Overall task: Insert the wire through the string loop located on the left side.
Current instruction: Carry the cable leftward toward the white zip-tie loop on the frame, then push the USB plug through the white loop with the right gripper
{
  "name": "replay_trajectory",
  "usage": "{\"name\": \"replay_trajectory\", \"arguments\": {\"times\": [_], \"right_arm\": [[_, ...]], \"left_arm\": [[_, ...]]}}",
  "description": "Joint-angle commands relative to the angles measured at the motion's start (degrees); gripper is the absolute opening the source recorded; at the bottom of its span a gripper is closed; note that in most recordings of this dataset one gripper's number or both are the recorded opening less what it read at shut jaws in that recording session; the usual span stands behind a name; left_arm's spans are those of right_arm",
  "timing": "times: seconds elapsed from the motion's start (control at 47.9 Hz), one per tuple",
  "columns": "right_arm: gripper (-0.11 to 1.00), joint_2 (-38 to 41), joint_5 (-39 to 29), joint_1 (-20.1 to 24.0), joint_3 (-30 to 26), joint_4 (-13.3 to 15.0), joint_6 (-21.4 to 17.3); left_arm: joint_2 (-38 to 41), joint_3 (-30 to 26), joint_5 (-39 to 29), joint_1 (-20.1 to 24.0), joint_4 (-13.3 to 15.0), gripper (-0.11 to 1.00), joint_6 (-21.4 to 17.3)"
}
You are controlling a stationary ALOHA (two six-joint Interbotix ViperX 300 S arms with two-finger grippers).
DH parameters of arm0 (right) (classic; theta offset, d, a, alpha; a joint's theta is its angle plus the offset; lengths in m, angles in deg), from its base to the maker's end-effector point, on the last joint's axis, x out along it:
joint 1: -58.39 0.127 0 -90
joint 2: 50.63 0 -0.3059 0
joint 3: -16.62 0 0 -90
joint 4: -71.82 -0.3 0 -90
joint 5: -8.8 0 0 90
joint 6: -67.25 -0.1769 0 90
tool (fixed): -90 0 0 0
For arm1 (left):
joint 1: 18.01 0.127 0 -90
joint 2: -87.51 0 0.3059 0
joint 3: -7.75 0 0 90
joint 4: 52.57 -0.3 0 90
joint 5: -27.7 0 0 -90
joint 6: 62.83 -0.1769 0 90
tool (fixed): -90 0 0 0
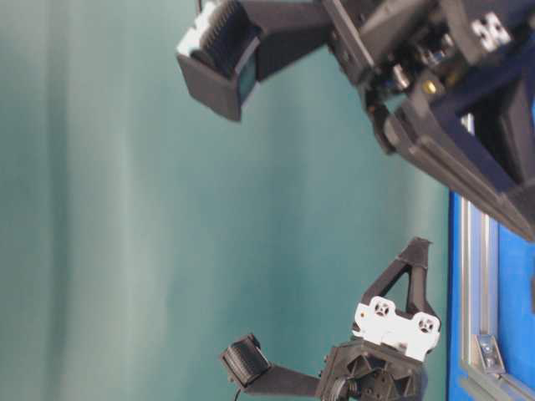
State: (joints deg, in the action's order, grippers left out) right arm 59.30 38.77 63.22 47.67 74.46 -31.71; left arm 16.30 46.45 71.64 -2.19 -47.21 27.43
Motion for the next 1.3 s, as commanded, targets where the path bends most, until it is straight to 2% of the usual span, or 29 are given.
{"name": "replay_trajectory", "arguments": {"times": [0.0, 0.46, 1.274], "right_arm": [[0.02, 0.4, -0.4, 0.0, -2.8, 0.0, 0.0], [0.02, 6.3, -5.0, 0.0, -12.5, 0.2, 0.1], [0.02, 6.5, -5.7, -0.5, -12.5, 0.2, 0.1]], "left_arm": [[-1.8, -0.8, 0.3, -0.1, -0.2, 0.0, 0.1], [-1.8, -0.5, 0.3, -0.1, -0.2, 0.0, 0.1], [-1.8, -0.4, 0.3, -0.1, -0.2, 0.0, 0.1]]}}
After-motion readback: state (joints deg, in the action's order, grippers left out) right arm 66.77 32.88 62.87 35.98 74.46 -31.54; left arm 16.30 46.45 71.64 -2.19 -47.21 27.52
